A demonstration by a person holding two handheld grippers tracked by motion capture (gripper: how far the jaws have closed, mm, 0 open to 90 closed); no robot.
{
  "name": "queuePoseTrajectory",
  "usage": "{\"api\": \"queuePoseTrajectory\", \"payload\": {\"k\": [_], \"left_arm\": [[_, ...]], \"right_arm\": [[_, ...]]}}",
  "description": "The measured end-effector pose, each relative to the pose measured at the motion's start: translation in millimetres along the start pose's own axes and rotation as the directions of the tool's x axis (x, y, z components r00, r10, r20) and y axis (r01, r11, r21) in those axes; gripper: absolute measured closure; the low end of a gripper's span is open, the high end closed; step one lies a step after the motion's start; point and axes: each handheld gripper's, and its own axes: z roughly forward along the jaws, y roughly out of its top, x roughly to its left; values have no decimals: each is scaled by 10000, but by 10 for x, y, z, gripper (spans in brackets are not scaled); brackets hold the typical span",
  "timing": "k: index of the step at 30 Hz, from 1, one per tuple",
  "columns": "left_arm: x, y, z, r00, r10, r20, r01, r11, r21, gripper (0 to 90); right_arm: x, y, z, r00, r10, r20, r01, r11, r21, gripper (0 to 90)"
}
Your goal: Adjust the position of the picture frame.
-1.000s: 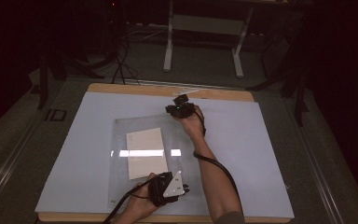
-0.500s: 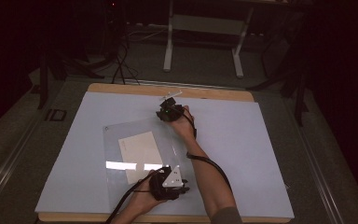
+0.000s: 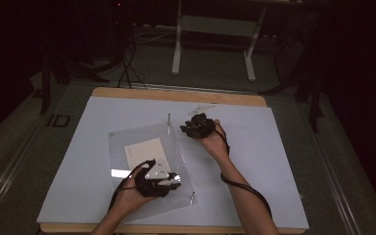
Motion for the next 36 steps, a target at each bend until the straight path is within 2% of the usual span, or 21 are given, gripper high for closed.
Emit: {"api": "queuePoseTrajectory", "payload": {"k": [4,10,11,14,16,17,18,21,22,23,24,25,26,27,28,29,31,32,33,35,36], "left_arm": [[312,15,-30,9968,-638,-476,626,9977,-261,626],[733,62,-69,9909,-1052,-834,978,9912,-888,665],[782,74,-62,9906,-1091,-828,1017,9908,-888,674],[972,114,-2,9891,-1308,-681,1261,9896,-696,735],[1084,126,48,9840,-1563,-860,1515,9866,-598,740],[1084,126,48,9840,-1563,-860,1515,9866,-598,740],[1220,125,102,9771,-1899,-964,1857,9813,-505,743],[1354,125,158,9681,-2144,-1294,2093,9765,-524,740],[1354,125,158,9681,-2144,-1294,2093,9765,-524,735],[1398,127,173,9654,-2214,-1376,2166,9750,-489,733],[1443,132,195,9605,-2335,-1514,2292,9723,-459,733],[1506,140,226,9559,-2456,-1612,2423,9694,-398,718],[1552,150,252,9527,-2477,-1760,2468,9687,-277,711],[1552,150,252,9527,-2477,-1760,2468,9687,-277,701],[1576,154,272,9496,-2545,-1828,2531,9669,-312,701],[1623,161,303,9447,-2664,-1914,2661,9635,-279,683],[1698,179,350,9372,-2757,-2135,2779,9604,-203,682],[1722,189,365,9351,-2795,-2179,2812,9594,-235,683],[1762,206,390,9345,-2842,-2145,2852,9581,-266,696],[1822,237,443,9316,-2808,-2308,2848,9584,-164,696],[1859,252,475,9284,-2898,-2325,2951,9554,-124,697]], "right_arm": [[86,-206,-153,9994,-341,-87,342,9994,57,655],[235,-450,-379,9966,-684,-466,689,9976,83,653],[267,-488,-426,9952,-814,-539,821,9966,114,654],[338,-559,-540,9934,-834,-787,836,9965,-11,656],[392,-620,-619,9907,-924,-1002,925,9957,-41,660],[392,-620,-619,9907,-924,-1002,925,9957,-41,660],[461,-723,-727,9886,-1010,-1112,1015,9948,-13,653],[512,-838,-841,9876,-1068,-1153,1071,9942,-32,635],[516,-866,-869,9875,-1056,-1169,1055,9944,-73,630],[524,-902,-905,9879,-972,-1211,965,9953,-116,620],[524,-902,-905,9879,-972,-1211,965,9953,-116,620],[551,-996,-980,9900,-681,-1235,660,9976,-207,598],[562,-1034,-999,9897,-589,-1304,558,9981,-273,594],[580,-1097,-1023,9894,-466,-1376,422,9985,-342,591],[580,-1097,-1023,9894,-466,-1376,422,9985,-342,591],[614,-1194,-1025,9878,-341,-1520,305,9992,-264,583],[630,-1221,-1020,9874,-405,-1529,391,9992,-120,580],[654,-1255,-1010,9873,-585,-1476,601,9982,60,581],[693,-1279,-1016,9855,-577,-1598,607,9981,138,582],[708,-1282,-1026,9850,-588,-1624,619,9980,137,582],[737,-1285,-1039,9837,-716,-1650,743,9972,101,582]]}}
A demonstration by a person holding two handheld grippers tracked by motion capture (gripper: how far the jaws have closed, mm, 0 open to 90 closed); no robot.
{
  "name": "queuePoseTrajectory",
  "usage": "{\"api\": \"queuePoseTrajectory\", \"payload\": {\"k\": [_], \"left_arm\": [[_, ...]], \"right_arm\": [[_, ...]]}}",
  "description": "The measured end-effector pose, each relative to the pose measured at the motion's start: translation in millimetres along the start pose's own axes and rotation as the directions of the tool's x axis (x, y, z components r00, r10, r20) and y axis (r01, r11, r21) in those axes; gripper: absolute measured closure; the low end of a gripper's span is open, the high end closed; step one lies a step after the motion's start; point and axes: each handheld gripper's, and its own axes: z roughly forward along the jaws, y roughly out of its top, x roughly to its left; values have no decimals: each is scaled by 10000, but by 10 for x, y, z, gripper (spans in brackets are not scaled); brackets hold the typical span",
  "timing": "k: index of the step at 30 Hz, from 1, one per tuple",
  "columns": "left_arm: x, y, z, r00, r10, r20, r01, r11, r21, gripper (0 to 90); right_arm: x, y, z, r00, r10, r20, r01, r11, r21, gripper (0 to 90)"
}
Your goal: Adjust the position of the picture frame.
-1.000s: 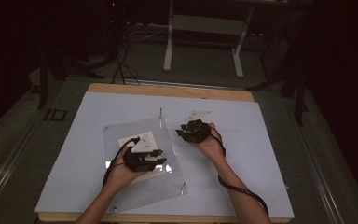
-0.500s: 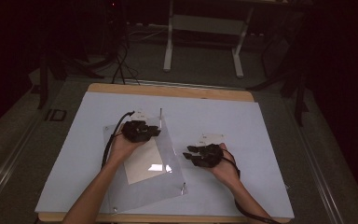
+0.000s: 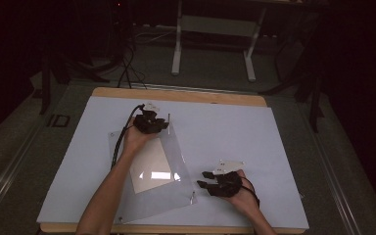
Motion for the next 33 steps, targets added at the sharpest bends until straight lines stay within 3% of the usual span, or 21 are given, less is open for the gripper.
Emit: {"api": "queuePoseTrajectory", "payload": {"k": [5,6,9,10,12,14,16,18,24,26,31,33], "left_arm": [[41,122,176,9999,-19,-150,23,9997,231,693],[61,147,220,9988,-466,124,465,9989,94,693],[54,170,295,9987,-497,82,493,9978,451,706],[38,180,335,9992,-390,-33,391,9979,510,706],[38,187,363,9982,-582,-126,588,9968,546,743],[47,186,368,9976,-571,-386,597,9959,674,775],[53,185,368,9980,-551,-324,572,9961,676,827],[31,193,368,9982,-266,-537,307,9966,766,832],[51,182,373,9981,-512,-351,534,9965,649,823],[49,183,375,9983,-434,-390,459,9967,670,818],[38,178,388,9975,-528,-476,559,9962,662,814],[40,176,389,9976,-499,-475,530,9963,672,814]], "right_arm": [[81,-19,-23,9988,-482,26,481,9987,164,568],[103,-60,-33,9990,-446,-23,446,9988,221,560],[121,-76,-40,9982,-584,-120,587,9979,278,550],[130,-81,-40,9979,-609,-208,614,9978,256,546],[178,-98,-40,9926,-1002,-685,1025,9943,308,537],[185,-102,-34,9907,-1091,-817,1121,9931,336,536],[204,-114,2,9856,-1160,-1234,1209,9921,329,534],[236,-106,12,9845,-1349,-1120,1391,9898,314,551],[249,-92,-15,9855,-1358,-1019,1386,9901,201,564],[259,-96,-35,9807,-1516,-1232,1547,9878,155,601],[258,-116,-27,9784,-1548,-1371,1585,9872,165,602],[269,-109,-27,9721,-1648,-1670,1702,9852,188,611]]}}
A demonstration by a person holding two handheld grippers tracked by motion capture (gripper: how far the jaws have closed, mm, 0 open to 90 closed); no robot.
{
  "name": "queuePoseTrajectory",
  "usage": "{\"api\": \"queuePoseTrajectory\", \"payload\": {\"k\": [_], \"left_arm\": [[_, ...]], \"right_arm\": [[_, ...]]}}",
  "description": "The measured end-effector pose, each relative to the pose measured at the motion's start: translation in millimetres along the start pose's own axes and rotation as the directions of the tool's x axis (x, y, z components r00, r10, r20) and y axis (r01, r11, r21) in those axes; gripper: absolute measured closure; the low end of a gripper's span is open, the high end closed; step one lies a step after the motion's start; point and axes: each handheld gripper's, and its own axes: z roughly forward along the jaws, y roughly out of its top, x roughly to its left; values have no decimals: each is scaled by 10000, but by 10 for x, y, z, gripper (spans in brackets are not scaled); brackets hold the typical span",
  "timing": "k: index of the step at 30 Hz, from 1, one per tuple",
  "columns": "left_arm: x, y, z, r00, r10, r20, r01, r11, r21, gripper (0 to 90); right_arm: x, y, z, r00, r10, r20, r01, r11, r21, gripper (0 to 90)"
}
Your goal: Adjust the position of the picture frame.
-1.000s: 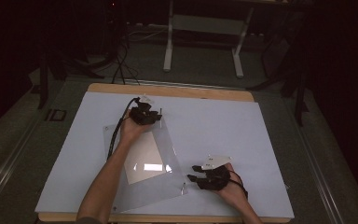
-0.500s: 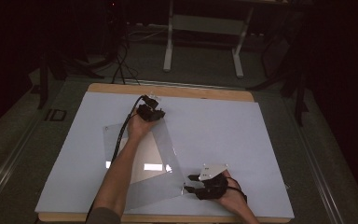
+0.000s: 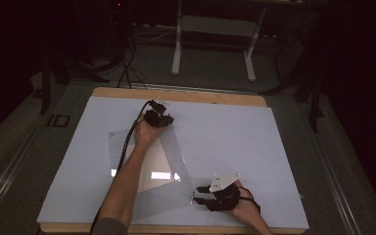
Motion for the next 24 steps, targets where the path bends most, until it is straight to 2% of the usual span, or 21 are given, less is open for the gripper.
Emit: {"api": "queuePoseTrajectory", "payload": {"k": [3,4,5,7,9,10,11,12,13,14,15,19,22,23,24], "left_arm": [[1,-2,4,10000,53,-2,-53,10000,-10,815],[0,-4,8,10000,44,-6,-45,10000,-44,814],[-6,-7,11,10000,69,-69,-69,10000,-68,813],[-24,-19,16,9997,72,-218,-75,9998,-176,814],[-21,-31,20,9998,-5,-195,0,9996,-269,814],[-21,-34,24,9998,-75,-173,70,9995,-303,813],[-18,-36,27,9998,-48,-179,43,9996,-282,812],[-16,-39,30,9998,-20,-174,15,9996,-283,812],[-19,-47,42,9998,-3,-181,-2,9996,-285,812],[-19,-47,42,9998,-3,-181,-2,9996,-285,813],[-19,-52,51,9998,13,-191,-19,9996,-271,814],[-17,-84,75,9998,-106,-169,99,9990,-436,817],[-40,-77,66,9988,237,-421,-250,9993,-293,832],[-67,-53,66,9969,418,-660,-428,9990,-130,837],[-67,-53,66,9969,418,-660,-428,9990,-130,839]], "right_arm": [[67,28,36,9995,-219,-244,218,9997,-52,612],[96,42,70,9996,-220,-153,219,9997,-76,624],[143,66,156,9993,-361,34,361,9993,-36,673],[159,72,182,9992,-393,93,394,9992,-109,691],[170,80,211,9990,-424,136,427,9988,-236,698],[169,77,232,9990,-306,326,319,9987,-407,775],[161,55,227,9986,-150,500,177,9984,-543,817],[161,55,227,9986,-150,500,177,9984,-543,817],[189,27,230,9982,42,605,4,9971,-759,843],[189,27,230,9982,42,605,4,9971,-759,843],[211,26,231,9966,108,812,-47,9971,-755,846],[216,25,230,9961,210,856,-142,9968,-785,850],[221,25,231,9949,489,886,-414,9956,-846,851],[216,25,228,9947,602,836,-532,9950,-846,851],[216,25,228,9947,602,836,-532,9950,-846,851]]}}
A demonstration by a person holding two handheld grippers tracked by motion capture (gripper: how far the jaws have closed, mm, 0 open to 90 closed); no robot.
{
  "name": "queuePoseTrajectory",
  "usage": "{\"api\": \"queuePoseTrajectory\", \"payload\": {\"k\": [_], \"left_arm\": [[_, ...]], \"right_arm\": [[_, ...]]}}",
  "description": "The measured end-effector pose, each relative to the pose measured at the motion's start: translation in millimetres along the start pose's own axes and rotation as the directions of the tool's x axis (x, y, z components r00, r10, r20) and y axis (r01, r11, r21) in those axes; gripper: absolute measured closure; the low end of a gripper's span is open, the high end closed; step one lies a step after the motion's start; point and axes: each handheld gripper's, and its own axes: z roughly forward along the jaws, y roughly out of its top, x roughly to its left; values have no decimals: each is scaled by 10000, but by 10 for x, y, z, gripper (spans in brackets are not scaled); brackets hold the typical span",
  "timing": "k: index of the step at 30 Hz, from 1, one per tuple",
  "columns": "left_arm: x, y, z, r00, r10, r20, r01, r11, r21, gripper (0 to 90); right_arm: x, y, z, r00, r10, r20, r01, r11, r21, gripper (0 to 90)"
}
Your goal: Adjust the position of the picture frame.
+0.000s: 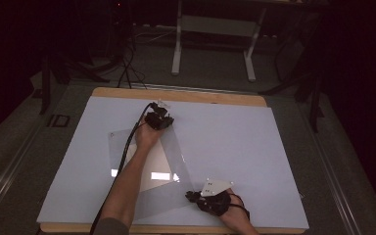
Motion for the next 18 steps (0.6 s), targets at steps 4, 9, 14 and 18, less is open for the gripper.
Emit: {"api": "queuePoseTrajectory", "payload": {"k": [4,9,14,18], "left_arm": [[-4,35,-22,9995,247,-182,-245,9996,109,845],[22,111,-95,9986,360,-378,-354,9992,171,846],[60,166,-164,9971,351,-678,-320,9984,470,842],[138,162,-236,9962,147,-855,-92,9979,644,840]], "right_arm": [[-29,12,-27,9988,469,-121,-471,9987,-169,844],[-101,38,-110,9936,1129,-88,-1132,9918,-586,831],[-197,70,-223,9919,1252,199,-1232,9892,-794,831],[-318,70,-322,9804,1917,444,-1858,9761,-1125,817]]}}
